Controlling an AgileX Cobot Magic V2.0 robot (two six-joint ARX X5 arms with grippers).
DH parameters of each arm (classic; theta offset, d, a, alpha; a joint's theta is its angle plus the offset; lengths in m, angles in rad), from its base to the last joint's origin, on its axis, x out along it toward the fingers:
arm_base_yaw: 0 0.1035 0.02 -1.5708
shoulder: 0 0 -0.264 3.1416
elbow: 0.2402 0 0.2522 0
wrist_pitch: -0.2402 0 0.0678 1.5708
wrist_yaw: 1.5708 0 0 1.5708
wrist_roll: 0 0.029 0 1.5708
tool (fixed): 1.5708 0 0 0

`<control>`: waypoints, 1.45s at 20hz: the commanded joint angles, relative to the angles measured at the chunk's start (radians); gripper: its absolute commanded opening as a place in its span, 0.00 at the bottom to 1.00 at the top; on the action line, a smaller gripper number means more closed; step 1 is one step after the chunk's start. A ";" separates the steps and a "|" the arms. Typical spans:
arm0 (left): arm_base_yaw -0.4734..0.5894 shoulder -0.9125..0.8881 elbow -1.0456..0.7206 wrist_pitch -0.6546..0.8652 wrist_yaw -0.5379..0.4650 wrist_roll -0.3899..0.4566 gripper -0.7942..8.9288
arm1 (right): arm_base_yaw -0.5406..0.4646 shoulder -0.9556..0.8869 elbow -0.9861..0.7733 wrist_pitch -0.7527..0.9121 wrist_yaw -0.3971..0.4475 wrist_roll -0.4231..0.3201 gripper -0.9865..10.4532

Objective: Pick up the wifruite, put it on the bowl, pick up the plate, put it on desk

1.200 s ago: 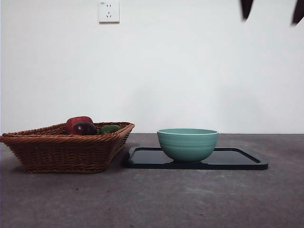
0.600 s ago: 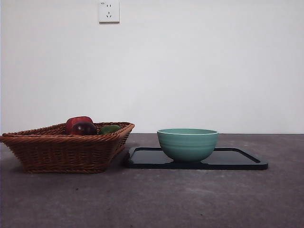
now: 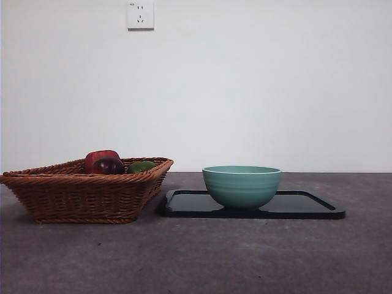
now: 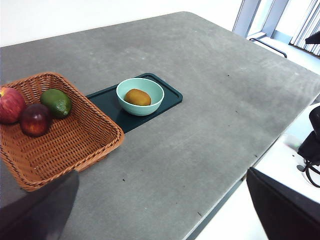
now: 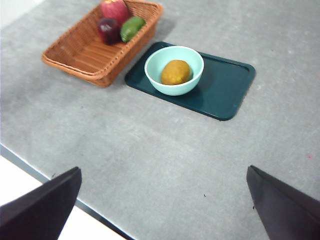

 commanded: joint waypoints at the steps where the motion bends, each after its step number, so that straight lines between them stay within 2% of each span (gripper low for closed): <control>1: -0.011 0.003 0.008 0.011 0.008 0.000 0.73 | 0.006 -0.011 0.000 0.010 -0.003 0.004 0.57; 5: -0.011 0.003 0.008 0.012 0.008 -0.001 0.72 | 0.006 -0.011 0.000 0.014 -0.003 0.027 0.57; 13: -0.011 0.071 0.008 0.084 0.008 -0.134 0.72 | 0.006 -0.011 0.000 0.064 -0.003 0.026 0.57; 17: -0.011 0.213 0.008 0.129 0.008 -0.164 0.72 | 0.006 -0.011 0.000 0.064 -0.003 0.026 0.57; 23: -0.011 0.474 0.008 0.351 0.018 -0.200 0.72 | 0.006 -0.011 0.000 0.064 -0.003 0.026 0.57; 26: -0.009 0.621 0.012 0.454 0.027 -0.269 0.72 | 0.006 -0.011 0.000 0.064 -0.003 0.026 0.57; 29: 0.019 0.799 0.056 0.471 0.121 -0.307 0.72 | 0.006 -0.011 0.000 0.063 -0.003 0.026 0.57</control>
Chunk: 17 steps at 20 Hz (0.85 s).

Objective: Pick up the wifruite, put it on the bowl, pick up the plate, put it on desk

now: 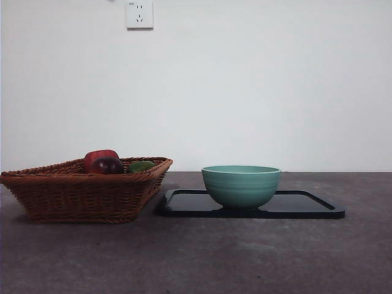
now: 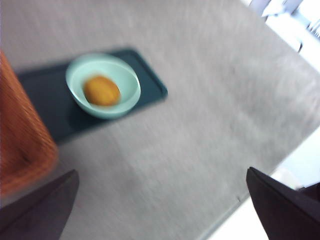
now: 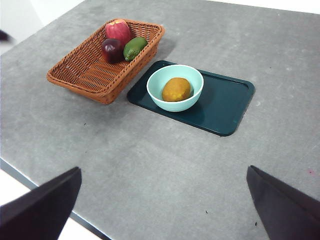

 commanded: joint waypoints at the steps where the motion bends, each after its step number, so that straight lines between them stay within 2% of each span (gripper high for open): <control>1: 0.012 0.147 0.071 -0.008 0.081 -0.034 0.72 | 0.006 0.002 0.005 0.010 -0.003 0.014 0.57; 4: 0.041 0.356 0.201 -0.138 0.111 -0.021 0.72 | 0.006 0.002 0.005 0.009 -0.003 0.014 0.57; 7: 0.076 0.573 0.382 -0.286 0.110 0.041 0.72 | 0.006 0.002 0.005 0.002 -0.003 0.014 0.57; 10: 0.106 0.734 0.537 -0.345 0.110 0.092 0.72 | 0.006 0.002 0.005 -0.008 -0.003 0.013 0.57; 17: 0.196 1.044 0.956 -0.530 0.110 0.132 0.72 | 0.006 0.002 0.005 -0.028 -0.003 0.013 0.57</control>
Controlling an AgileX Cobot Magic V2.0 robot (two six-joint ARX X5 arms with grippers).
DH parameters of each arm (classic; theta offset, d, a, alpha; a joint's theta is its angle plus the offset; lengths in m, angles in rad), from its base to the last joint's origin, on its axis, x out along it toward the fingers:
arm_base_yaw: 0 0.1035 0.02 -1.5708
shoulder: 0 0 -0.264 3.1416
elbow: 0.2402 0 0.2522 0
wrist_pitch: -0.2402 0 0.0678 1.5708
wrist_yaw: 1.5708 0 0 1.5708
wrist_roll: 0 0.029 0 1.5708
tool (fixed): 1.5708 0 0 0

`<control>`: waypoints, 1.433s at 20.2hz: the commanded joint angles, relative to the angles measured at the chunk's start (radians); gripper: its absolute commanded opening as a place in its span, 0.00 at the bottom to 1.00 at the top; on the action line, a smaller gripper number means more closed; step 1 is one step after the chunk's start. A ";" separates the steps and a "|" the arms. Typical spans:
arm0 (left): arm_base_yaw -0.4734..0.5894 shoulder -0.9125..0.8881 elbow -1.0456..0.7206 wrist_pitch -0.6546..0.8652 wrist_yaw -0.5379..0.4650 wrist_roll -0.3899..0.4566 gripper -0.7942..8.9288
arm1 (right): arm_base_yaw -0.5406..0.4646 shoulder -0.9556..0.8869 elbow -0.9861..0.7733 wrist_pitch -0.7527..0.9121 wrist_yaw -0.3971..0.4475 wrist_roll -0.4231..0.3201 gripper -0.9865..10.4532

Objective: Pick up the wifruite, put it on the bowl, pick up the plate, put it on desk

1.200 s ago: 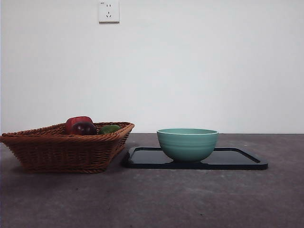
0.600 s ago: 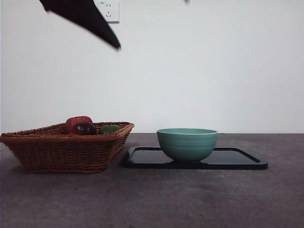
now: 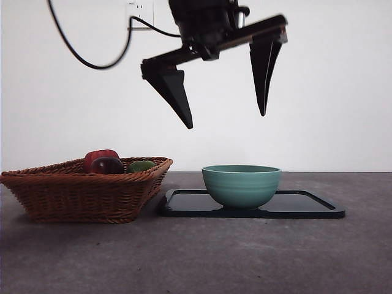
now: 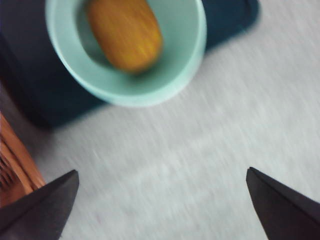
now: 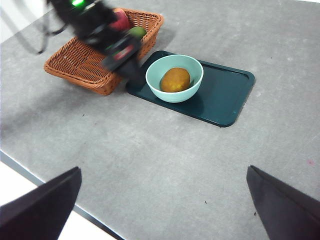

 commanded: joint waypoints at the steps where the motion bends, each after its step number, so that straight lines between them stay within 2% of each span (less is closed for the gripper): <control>1: 0.018 0.111 0.166 -0.052 0.003 0.027 0.72 | 0.006 0.002 0.005 0.006 -0.002 0.013 0.57; 7: 0.059 0.267 0.351 -0.038 0.002 0.074 0.73 | 0.006 0.002 0.005 0.006 -0.002 0.013 0.57; 13: 0.063 0.333 0.351 0.069 0.002 0.109 0.73 | 0.006 0.002 0.005 0.006 -0.002 0.014 0.57; 29: 0.068 0.402 0.351 0.092 0.003 0.150 0.72 | 0.006 0.002 0.005 0.006 -0.001 0.018 0.57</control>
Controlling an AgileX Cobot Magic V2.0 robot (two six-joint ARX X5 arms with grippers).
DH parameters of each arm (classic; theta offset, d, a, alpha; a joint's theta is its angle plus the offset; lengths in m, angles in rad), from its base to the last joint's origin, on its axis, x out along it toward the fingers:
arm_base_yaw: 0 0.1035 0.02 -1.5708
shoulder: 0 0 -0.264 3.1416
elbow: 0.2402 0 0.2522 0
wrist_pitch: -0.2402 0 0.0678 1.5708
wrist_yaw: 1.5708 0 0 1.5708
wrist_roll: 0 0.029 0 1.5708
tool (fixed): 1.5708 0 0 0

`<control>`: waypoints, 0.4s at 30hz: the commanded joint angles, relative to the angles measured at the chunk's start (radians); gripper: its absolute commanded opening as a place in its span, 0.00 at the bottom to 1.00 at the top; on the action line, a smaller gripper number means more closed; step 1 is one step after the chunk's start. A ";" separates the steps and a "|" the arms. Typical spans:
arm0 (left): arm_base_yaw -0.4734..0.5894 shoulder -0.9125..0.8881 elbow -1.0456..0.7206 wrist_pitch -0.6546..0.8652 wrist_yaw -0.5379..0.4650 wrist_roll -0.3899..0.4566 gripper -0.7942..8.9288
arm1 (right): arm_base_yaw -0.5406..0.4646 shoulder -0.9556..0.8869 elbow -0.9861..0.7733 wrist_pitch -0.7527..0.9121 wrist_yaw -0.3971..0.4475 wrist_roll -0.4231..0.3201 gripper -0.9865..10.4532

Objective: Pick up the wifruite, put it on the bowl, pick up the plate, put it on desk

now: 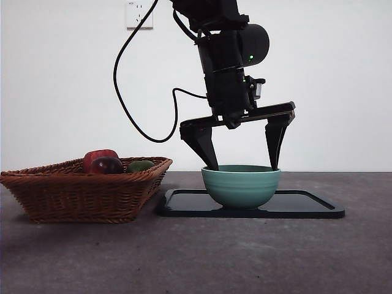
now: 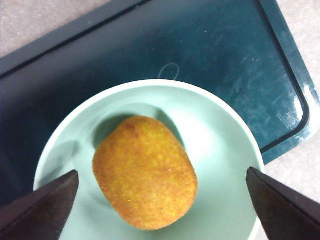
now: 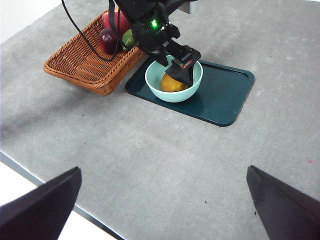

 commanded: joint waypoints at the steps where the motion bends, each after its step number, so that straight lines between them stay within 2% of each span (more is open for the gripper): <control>1: -0.004 0.031 0.031 0.003 0.003 0.026 0.72 | 0.006 0.002 0.006 0.006 -0.002 0.011 0.57; 8: -0.004 0.050 0.031 0.004 0.002 0.027 0.72 | 0.006 0.002 0.006 0.006 -0.002 0.011 0.57; 12: -0.004 0.076 0.031 -0.001 0.003 0.027 0.65 | 0.006 0.002 0.006 0.006 -0.002 0.011 0.57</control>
